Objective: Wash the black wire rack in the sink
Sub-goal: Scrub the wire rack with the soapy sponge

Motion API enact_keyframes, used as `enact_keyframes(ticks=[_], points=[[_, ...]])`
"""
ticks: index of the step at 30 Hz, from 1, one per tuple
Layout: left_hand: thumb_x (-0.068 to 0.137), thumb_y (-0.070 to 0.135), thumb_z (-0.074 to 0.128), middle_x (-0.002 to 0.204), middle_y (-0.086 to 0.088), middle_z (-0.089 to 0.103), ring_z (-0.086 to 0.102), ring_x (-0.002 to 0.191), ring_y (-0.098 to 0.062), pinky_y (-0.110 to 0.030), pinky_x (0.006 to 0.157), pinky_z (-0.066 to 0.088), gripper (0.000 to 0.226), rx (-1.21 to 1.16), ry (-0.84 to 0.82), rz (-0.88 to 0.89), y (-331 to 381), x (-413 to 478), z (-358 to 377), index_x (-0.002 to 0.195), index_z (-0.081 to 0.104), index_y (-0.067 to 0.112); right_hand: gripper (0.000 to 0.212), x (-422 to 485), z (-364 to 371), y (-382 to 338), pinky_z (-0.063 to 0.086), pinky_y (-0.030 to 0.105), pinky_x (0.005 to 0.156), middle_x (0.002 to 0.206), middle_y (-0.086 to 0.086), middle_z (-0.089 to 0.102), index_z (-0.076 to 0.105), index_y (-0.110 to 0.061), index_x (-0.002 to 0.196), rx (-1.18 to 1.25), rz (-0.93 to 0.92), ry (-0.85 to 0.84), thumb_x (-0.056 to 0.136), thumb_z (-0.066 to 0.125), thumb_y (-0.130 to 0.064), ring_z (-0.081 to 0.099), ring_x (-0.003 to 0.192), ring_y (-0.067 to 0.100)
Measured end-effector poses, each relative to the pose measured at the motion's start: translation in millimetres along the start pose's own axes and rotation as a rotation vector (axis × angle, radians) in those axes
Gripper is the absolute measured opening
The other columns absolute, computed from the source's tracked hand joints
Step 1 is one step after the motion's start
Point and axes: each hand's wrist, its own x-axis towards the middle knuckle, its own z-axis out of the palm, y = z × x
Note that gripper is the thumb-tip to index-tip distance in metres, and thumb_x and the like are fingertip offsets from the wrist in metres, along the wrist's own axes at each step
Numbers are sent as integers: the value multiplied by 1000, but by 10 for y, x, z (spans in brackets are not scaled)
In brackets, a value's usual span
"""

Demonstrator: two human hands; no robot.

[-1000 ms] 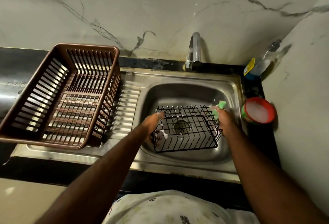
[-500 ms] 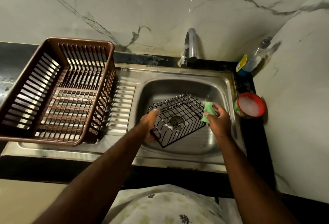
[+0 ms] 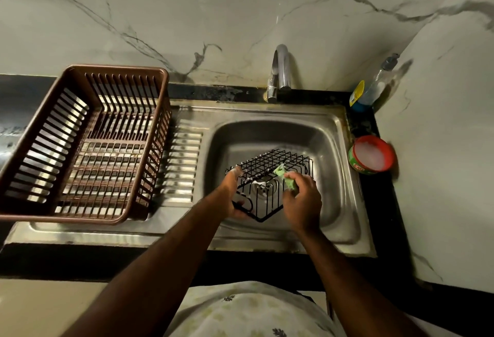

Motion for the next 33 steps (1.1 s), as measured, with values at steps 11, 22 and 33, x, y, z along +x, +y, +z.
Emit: enact_keyframes(ticks=[11,22,33], points=[[91,69,52,144,-24,44,50,124,-49,-64,81,56,76,-37,83,72,56,18,120,147,43,18,31,-257,76,-236,46,6,55,91,-7,65,55,-19,106,273,369,-85,83,74,-8,63,75,0],[88,54,71,130,-20,57,60,104,-31,-39,58,49,72,83,238,184,50,163,8,137,50,5,53,-157,-42,-142,58,27,61,114,-9,65,58,-35,126,228,200,-86,84,58,-1,67,84,8],[76,60,79,154,-24,37,49,133,-39,-46,102,50,115,274,313,304,83,158,16,156,22,0,36,39,-72,19,53,26,77,104,4,66,73,-21,114,95,138,-95,82,65,-6,63,91,18]])
